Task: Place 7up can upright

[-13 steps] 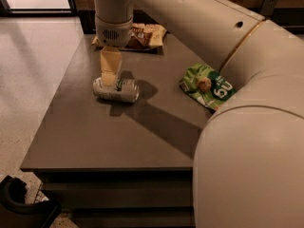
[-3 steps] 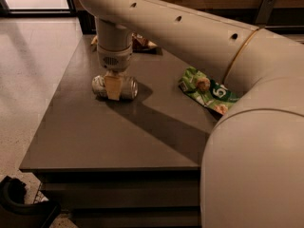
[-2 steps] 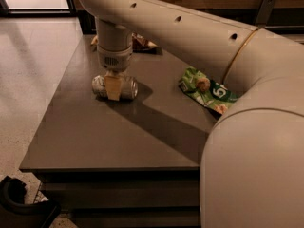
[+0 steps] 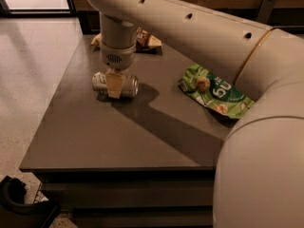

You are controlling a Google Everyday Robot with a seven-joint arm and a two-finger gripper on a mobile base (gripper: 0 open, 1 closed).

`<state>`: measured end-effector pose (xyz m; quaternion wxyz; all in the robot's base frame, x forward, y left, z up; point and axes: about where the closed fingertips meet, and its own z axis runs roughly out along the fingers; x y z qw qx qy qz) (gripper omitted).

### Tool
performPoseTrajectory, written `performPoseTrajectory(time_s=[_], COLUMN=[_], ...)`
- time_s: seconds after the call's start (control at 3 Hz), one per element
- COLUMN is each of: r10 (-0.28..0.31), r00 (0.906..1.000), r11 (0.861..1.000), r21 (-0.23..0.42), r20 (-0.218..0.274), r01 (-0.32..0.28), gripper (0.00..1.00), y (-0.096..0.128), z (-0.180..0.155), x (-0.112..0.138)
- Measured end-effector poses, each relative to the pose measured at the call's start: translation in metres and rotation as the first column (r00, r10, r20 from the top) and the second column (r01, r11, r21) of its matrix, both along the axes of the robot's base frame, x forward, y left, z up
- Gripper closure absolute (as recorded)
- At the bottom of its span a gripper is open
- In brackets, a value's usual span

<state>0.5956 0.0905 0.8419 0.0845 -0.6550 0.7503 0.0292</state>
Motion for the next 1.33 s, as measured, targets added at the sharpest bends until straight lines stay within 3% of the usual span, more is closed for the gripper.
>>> performPoseTrajectory(time_s=[0.33, 0.67, 1.0, 1.33], r10=[-0.027, -0.066, -0.068, -0.047], r00=[0.9992, 0.9967, 0.9971, 0.9968], r11=[0.996, 0.977, 0.933, 0.863], r21=[0.082, 0.207, 0.357, 0.505], r20=[0.031, 0.048, 0.033, 0.065], r01=[0.024, 0.055, 0.052, 0.008], gripper=[1.00, 1.00, 1.00, 1.00], y=[-0.012, -0.026, -0.032, -0.029], z=[0.020, 0.029, 0.026, 0.034], x=[-0.007, -0.007, -0.003, 0.001])
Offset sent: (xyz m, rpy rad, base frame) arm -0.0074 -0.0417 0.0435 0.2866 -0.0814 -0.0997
